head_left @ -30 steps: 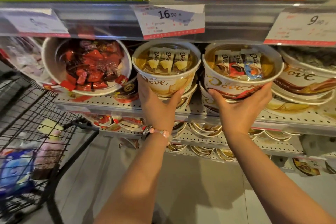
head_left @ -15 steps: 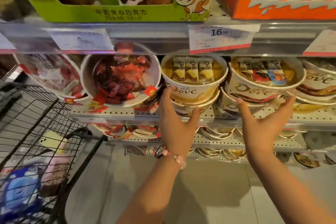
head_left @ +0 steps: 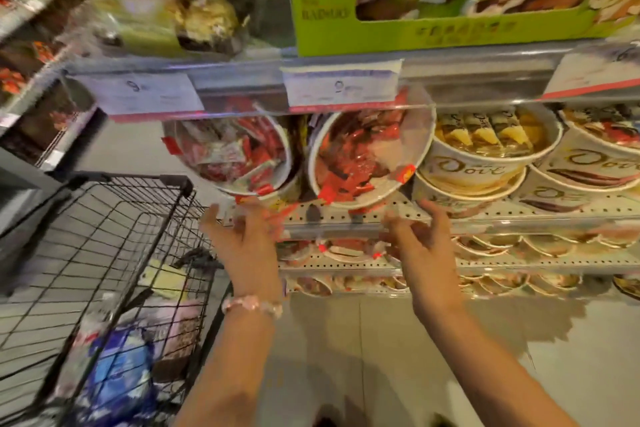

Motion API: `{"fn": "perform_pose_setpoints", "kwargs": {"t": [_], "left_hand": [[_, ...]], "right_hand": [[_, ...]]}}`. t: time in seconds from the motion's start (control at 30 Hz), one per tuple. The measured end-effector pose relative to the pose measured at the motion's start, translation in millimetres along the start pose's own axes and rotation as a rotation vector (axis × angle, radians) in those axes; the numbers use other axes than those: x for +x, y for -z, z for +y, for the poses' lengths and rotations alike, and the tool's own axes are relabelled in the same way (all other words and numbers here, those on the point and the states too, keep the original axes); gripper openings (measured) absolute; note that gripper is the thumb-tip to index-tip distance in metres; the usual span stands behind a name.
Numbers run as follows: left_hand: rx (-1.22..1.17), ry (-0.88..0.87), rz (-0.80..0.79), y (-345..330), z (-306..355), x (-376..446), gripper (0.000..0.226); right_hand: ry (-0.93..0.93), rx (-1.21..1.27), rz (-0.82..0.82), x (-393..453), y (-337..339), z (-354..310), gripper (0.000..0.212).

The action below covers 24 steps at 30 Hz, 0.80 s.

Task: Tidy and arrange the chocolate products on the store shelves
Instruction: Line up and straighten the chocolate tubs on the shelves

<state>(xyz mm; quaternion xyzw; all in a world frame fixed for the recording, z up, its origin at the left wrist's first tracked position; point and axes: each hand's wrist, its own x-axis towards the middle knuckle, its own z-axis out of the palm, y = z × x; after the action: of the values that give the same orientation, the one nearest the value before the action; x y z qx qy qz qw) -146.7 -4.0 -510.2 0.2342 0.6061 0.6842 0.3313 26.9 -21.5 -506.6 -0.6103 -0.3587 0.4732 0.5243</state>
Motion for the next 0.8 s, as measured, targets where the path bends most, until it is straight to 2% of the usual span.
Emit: {"fn": "perform_pose_setpoints", "kwargs": {"t": [0.07, 0.17, 0.3, 0.37, 0.5, 0.63, 0.8], "left_hand": [[-0.046, 0.139, -0.053, 6.3, 0.6, 20.1, 0.057], [-0.105, 0.251, -0.111, 8.6, 9.5, 37.6, 0.068], [0.084, 0.125, 0.025, 25.3, 14.9, 64.0, 0.061], [0.17, 0.097, -0.01, 33.3, 19.3, 77.2, 0.056], [0.197, 0.082, -0.111, 36.8, 32.8, 83.3, 0.041], [0.259, -0.002, -0.143, 35.9, 43.1, 79.5, 0.006], [0.24, -0.055, -0.245, 39.0, 47.0, 79.6, 0.023]], "right_hand": [[-0.112, 0.053, -0.042, 3.2, -12.6, -1.4, 0.058], [-0.179, 0.173, -0.076, 8.9, -25.1, -7.1, 0.065], [-0.191, 0.32, -0.087, 10.3, -31.4, -17.5, 0.051], [-0.178, 0.377, -0.095, 8.4, -31.0, -21.7, 0.047], [-0.166, 0.38, -0.109, 2.7, -34.4, -24.1, 0.051], [-0.132, 0.378, -0.049, -1.4, -39.5, -20.8, 0.057], [-0.108, 0.351, -0.003, -6.8, -41.4, -21.4, 0.057]]}}
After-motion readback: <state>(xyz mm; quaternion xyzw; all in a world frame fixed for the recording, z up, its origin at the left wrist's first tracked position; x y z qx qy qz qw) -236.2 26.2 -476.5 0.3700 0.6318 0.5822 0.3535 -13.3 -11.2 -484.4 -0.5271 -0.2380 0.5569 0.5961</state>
